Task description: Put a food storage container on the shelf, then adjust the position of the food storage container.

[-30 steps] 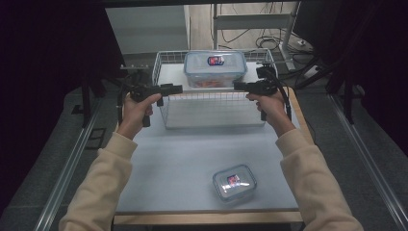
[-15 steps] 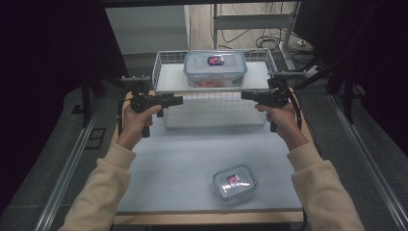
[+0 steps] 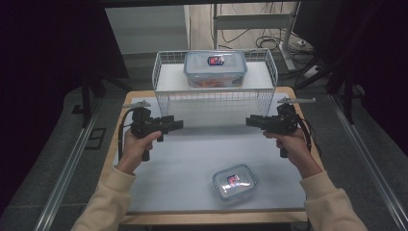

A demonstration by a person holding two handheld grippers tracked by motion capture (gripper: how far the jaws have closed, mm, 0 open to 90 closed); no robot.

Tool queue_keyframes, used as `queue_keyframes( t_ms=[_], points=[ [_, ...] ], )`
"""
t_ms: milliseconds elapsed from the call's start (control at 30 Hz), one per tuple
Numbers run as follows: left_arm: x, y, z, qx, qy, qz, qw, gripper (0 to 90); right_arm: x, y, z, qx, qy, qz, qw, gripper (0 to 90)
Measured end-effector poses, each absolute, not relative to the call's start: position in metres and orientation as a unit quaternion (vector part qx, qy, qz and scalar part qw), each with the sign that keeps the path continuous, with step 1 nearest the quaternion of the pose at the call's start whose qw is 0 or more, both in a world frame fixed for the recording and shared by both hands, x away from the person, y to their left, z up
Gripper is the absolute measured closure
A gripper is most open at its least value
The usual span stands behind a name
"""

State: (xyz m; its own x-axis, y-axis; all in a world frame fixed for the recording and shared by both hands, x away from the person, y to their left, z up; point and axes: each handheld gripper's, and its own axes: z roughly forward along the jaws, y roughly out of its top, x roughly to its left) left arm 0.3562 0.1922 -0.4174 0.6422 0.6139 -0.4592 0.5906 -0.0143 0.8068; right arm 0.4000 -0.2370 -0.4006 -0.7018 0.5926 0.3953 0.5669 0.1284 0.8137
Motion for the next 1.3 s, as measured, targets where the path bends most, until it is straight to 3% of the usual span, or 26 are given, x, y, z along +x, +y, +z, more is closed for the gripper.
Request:
queue_keyframes(
  t_ms=[233,567,1300],
  points=[
    [0.339,0.192,-0.443,0.718,0.431,0.001,0.546,32.0,0.373,-0.241,-0.426,0.383,0.756,0.53,0.012,50.3],
    [0.326,0.19,-0.465,0.728,0.437,-0.006,0.528,31.3,0.352,-0.244,-0.449,0.379,0.767,0.517,0.005,45.8],
    [0.316,0.18,-0.481,0.755,0.427,-0.001,0.498,29.9,0.332,-0.258,-0.463,0.388,0.776,0.497,0.013,44.7]
  ],
)
